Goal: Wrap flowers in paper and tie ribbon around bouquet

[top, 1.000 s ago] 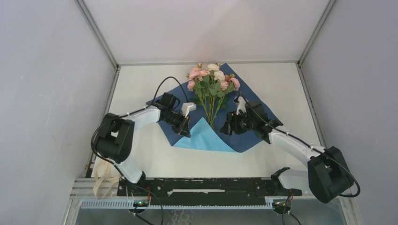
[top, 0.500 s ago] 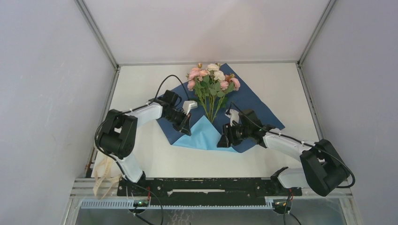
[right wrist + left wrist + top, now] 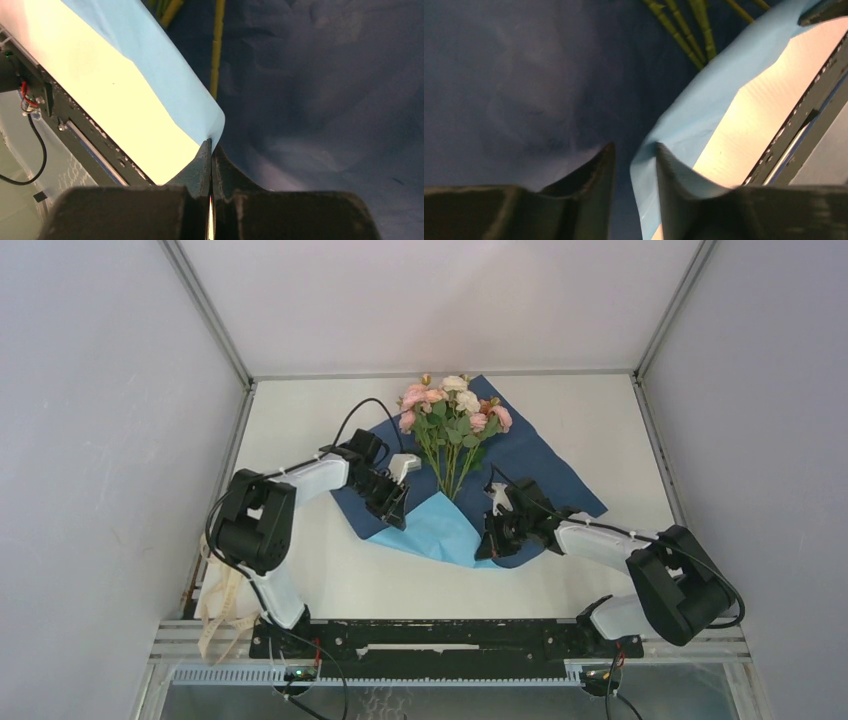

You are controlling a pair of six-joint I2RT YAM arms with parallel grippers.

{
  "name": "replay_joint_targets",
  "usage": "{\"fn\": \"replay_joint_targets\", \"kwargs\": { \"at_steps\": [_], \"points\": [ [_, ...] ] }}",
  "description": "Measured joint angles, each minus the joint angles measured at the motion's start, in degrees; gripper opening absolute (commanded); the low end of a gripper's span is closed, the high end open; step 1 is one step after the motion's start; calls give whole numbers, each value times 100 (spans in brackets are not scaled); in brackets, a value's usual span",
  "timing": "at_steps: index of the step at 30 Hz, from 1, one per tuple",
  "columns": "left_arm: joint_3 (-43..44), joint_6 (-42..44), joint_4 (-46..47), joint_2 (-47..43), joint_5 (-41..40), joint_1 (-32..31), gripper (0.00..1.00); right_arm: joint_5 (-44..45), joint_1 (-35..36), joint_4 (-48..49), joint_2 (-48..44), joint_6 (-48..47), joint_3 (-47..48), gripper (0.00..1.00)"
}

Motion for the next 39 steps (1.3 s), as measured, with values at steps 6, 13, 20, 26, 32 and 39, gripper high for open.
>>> {"fn": "replay_joint_targets", "kwargs": {
  "at_steps": [6, 13, 20, 26, 32, 39],
  "points": [
    [0, 57, -391, -531, -442, 15, 52, 127, -7, -269, 76, 0, 48, 0],
    [387, 450, -1305, -2212, -256, -116, 21, 122, -44, -490, 76, 52, 192, 0],
    [118, 343, -1025, -1989, 562, -1056, 15, 81, -79, -562, 356, 87, 387, 0],
    [-4, -184, -422, -616, 109, -1172, 13, 105, -83, -671, 431, 109, 398, 0],
    [-114, -378, -291, -216, -398, -811, 13, 186, -192, -828, 431, 138, 398, 0],
    [-186, -313, -433, -162, -960, -756, 13, 197, -304, -881, 431, 149, 400, 0]
  ]
}}
